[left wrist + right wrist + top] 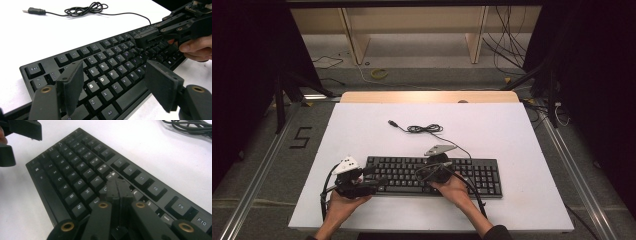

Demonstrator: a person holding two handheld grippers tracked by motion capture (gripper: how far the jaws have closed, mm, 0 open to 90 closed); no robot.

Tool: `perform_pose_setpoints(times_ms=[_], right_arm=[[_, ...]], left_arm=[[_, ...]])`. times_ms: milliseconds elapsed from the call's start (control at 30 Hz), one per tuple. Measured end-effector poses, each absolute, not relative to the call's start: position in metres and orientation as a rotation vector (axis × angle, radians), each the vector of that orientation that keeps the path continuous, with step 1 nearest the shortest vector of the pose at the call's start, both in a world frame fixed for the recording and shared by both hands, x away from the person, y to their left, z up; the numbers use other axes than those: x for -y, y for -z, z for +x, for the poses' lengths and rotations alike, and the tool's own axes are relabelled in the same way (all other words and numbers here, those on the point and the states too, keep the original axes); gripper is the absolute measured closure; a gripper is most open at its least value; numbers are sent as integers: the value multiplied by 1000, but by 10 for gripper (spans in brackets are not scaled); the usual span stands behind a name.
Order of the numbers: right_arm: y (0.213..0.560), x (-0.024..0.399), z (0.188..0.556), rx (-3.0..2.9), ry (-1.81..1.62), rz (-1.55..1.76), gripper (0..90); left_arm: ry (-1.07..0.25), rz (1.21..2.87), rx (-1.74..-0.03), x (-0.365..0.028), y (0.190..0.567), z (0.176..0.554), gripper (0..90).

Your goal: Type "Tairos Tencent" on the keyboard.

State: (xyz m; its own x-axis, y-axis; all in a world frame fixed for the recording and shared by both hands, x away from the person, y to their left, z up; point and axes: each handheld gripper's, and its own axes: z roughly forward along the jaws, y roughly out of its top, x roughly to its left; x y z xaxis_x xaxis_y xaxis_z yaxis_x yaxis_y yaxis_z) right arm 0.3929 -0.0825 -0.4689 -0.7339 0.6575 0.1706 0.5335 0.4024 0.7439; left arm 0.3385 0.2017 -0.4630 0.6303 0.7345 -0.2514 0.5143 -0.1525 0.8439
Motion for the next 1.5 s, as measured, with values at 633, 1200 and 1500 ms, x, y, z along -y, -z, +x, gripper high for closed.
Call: perform_pose_setpoints(times_ms=[633,1200,1500], right_arm=[[479,76,394,-2531,-1159,1070,900],[469,85,394,-2474,-1249,1113,886],[460,94,392,-2448,-1306,1120,808]], left_arm=[[-270,1808,-1002,-202,463,338,314],[-272,1819,-1005,-201,464,340,317],[-255,1815,-1019,-201,465,344,325]])
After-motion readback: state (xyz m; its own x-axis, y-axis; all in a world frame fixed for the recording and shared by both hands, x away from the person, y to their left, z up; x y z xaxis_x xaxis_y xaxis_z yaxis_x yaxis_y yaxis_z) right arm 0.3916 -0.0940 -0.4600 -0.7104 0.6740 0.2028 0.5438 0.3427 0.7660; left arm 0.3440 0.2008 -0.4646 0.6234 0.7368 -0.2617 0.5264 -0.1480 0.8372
